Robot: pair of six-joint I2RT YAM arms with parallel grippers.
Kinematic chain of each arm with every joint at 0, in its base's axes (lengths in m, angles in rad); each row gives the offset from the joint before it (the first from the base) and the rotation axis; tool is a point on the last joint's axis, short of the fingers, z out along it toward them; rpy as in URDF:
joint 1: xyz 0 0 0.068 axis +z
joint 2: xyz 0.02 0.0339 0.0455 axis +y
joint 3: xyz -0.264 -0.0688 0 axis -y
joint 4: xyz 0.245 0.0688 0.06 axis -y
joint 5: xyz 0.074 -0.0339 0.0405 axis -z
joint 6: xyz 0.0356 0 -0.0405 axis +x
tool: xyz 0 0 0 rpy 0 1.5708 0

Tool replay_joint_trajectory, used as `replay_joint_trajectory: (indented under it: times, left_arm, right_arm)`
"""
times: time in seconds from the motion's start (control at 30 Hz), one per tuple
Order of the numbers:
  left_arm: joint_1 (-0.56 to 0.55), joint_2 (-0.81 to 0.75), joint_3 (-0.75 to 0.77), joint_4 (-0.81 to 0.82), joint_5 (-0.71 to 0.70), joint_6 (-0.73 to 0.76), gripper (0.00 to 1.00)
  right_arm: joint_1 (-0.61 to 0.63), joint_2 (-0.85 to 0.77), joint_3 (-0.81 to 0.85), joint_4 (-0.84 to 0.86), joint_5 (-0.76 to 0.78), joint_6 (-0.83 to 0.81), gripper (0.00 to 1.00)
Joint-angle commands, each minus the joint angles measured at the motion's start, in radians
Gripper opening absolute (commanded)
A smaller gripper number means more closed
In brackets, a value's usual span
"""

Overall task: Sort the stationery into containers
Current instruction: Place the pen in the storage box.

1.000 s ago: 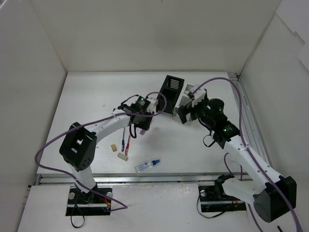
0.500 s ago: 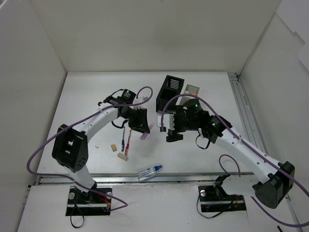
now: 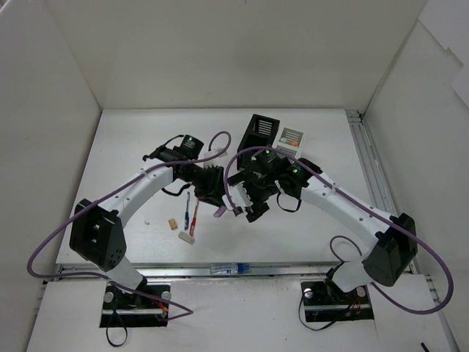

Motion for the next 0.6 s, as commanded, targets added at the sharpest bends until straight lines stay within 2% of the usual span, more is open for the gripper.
replay_joint_trajectory:
  times: [0.0,0.2,0.33,0.5,0.57]
  left_arm:
    - [-0.01,-0.024,0.051,-0.003,0.047,0.004,0.0]
    - [-0.01,-0.044,0.051,0.016,0.053,-0.004,0.0]
    - [-0.01,-0.039,0.051,0.013,0.045,-0.005,0.0]
    - [-0.01,-0.044,0.056,0.051,0.074,-0.007,0.0]
    - [-0.01,-0.055,0.059,0.051,0.067,-0.002,0.0]
  right_arm:
    - [0.005,0.022,0.056,-0.008,-0.137,-0.034,0.77]
    - [0.006,0.094,0.059,0.031,-0.236,0.008,0.64]
    - [0.005,0.118,0.053,0.086,-0.289,0.051,0.44]
    - [0.006,0.115,0.004,0.21,-0.294,0.133,0.32]
    - [0.008,0.117,-0.01,0.28,-0.276,0.179,0.24]
